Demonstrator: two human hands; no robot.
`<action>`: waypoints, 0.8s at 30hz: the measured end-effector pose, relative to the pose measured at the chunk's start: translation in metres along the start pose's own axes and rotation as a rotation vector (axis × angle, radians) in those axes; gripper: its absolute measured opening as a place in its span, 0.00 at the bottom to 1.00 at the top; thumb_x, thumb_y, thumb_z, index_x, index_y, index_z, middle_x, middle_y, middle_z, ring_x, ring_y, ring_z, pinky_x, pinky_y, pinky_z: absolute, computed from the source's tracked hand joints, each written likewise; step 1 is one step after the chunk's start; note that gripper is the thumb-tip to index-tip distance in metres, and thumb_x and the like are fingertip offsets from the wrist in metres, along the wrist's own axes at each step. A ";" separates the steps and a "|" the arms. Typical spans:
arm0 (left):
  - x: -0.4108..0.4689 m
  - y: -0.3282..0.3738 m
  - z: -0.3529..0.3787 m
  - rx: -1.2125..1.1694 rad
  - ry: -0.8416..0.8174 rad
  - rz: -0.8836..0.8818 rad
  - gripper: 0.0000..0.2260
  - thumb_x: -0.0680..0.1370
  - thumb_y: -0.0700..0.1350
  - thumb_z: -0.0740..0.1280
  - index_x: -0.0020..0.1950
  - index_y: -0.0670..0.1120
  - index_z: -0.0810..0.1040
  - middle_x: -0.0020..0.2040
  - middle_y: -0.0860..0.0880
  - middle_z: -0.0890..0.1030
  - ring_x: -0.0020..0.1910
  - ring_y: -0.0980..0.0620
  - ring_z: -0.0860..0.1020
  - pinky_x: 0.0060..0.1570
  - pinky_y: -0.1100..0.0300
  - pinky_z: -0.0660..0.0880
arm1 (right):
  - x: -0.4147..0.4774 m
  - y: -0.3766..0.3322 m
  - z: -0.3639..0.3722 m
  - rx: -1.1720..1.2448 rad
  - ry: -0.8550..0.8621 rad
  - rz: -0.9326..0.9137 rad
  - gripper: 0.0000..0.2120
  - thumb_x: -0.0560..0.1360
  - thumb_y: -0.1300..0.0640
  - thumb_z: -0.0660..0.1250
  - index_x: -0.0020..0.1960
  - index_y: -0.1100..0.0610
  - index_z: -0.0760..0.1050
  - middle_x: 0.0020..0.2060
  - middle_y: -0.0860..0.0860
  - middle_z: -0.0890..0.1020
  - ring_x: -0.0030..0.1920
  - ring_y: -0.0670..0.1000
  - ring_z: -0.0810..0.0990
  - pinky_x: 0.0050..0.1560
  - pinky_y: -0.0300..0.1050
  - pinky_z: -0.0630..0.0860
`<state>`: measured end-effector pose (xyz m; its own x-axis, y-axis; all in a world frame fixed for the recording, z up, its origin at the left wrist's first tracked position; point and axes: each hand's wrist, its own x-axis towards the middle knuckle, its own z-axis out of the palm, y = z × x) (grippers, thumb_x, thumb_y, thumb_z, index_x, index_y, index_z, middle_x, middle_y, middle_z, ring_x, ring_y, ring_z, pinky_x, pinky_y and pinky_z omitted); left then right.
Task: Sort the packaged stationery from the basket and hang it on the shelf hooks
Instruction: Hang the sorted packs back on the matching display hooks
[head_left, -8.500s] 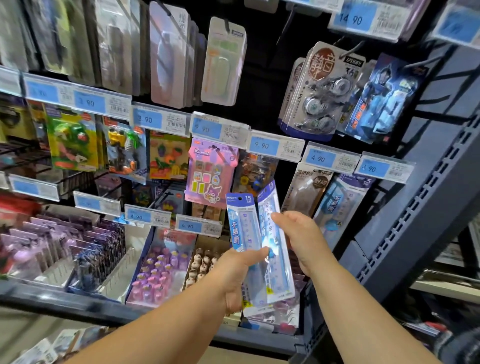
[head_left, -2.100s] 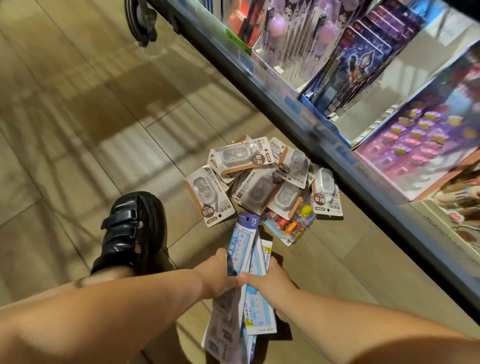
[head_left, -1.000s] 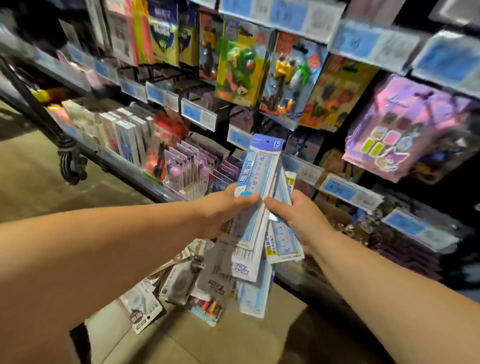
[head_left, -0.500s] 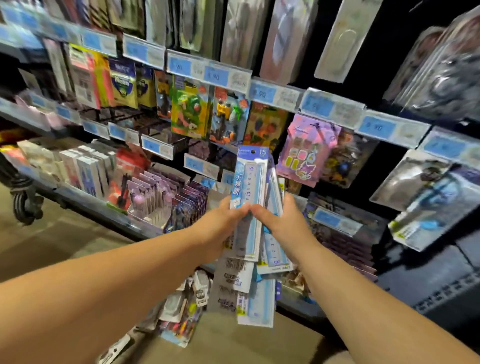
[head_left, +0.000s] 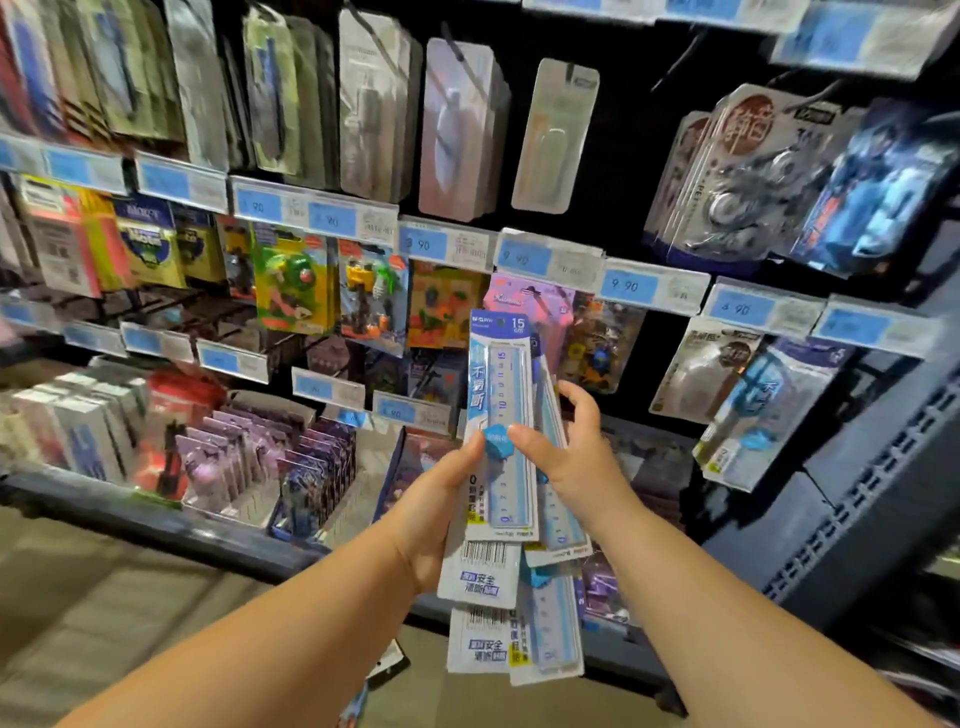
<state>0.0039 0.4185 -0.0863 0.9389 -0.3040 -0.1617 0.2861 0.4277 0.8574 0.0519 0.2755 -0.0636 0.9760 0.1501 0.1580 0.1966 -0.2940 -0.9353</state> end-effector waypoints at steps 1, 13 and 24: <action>0.004 -0.005 -0.006 -0.059 -0.004 -0.037 0.26 0.72 0.66 0.68 0.66 0.55 0.76 0.65 0.46 0.79 0.64 0.47 0.77 0.65 0.46 0.73 | 0.000 0.003 0.001 -0.003 0.011 -0.015 0.34 0.68 0.42 0.73 0.66 0.39 0.55 0.66 0.50 0.71 0.66 0.49 0.71 0.64 0.52 0.72; 0.010 -0.021 -0.016 -0.285 0.007 -0.078 0.19 0.81 0.56 0.59 0.69 0.51 0.75 0.64 0.38 0.78 0.64 0.34 0.75 0.65 0.35 0.69 | -0.007 0.007 0.020 -0.224 0.082 0.063 0.18 0.69 0.48 0.75 0.50 0.51 0.69 0.54 0.47 0.74 0.56 0.49 0.74 0.54 0.44 0.71; 0.026 -0.035 0.002 -0.233 -0.127 -0.087 0.20 0.77 0.50 0.62 0.68 0.46 0.73 0.59 0.40 0.82 0.55 0.41 0.82 0.50 0.48 0.81 | -0.019 0.009 -0.004 0.003 0.187 0.190 0.13 0.79 0.53 0.64 0.52 0.62 0.68 0.43 0.54 0.75 0.42 0.51 0.75 0.41 0.46 0.72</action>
<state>0.0177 0.3944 -0.1197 0.8817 -0.4457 -0.1546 0.4144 0.5751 0.7053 0.0352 0.2661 -0.0735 0.9958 -0.0848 0.0347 0.0079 -0.2979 -0.9546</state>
